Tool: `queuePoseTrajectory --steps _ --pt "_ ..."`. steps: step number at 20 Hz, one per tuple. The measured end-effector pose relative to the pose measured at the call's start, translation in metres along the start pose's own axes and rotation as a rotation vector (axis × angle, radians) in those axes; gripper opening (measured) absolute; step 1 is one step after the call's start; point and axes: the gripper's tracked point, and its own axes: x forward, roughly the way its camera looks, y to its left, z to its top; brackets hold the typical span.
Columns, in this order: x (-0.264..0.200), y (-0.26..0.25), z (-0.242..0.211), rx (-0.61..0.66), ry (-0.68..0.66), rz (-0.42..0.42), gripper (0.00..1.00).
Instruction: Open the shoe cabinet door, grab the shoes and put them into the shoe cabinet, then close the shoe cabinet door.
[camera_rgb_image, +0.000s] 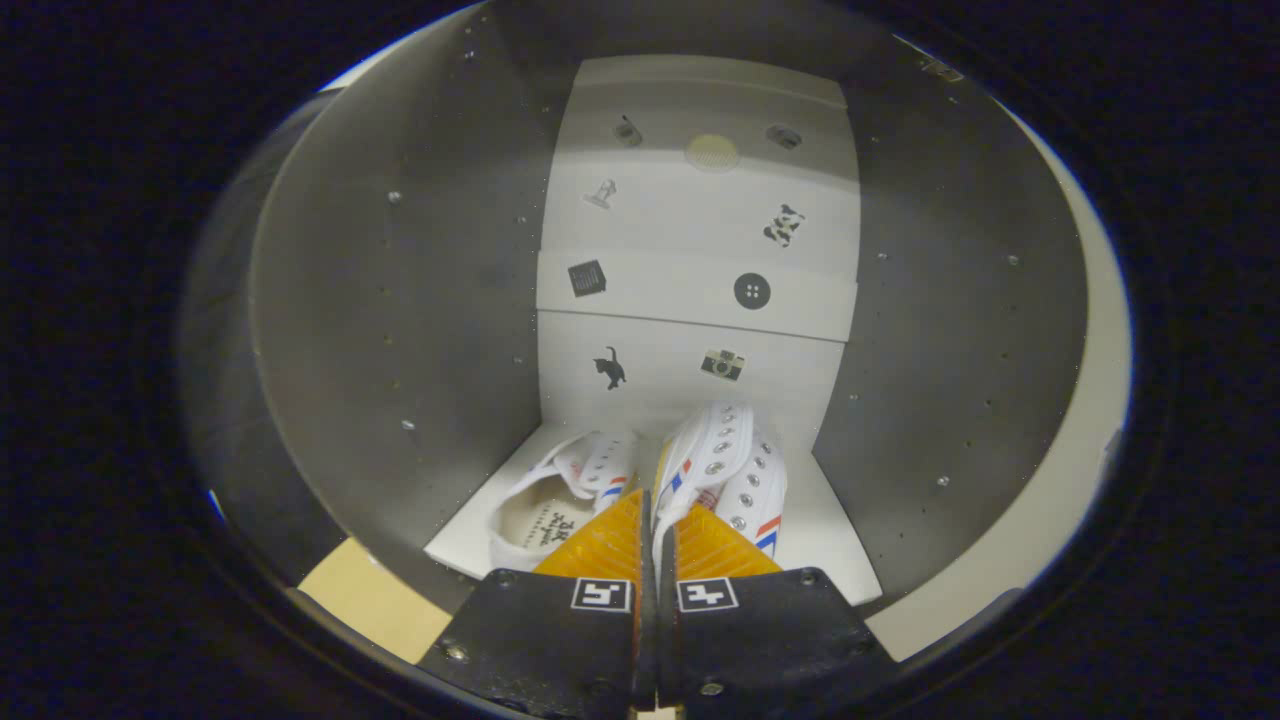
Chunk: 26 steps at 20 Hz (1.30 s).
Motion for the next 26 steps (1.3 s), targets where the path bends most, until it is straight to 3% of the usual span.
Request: queuePoseTrajectory --steps 4,9,15,17,19,22,26 --pt "0.041 -0.010 -0.021 0.028 0.078 0.001 0.04" --pt "0.046 -0.004 -0.024 0.034 0.082 -0.007 0.04" --pt "0.043 0.002 -0.029 0.052 0.092 0.020 0.18" --pt "0.036 -0.006 -0.015 0.009 0.042 -0.027 0.49" --pt "0.028 -0.003 -0.004 -0.001 -0.003 -0.032 0.62" --pt "0.016 0.000 0.002 -0.003 -0.019 -0.027 0.95" --pt "-0.006 0.002 0.009 0.017 -0.042 -0.025 0.96"
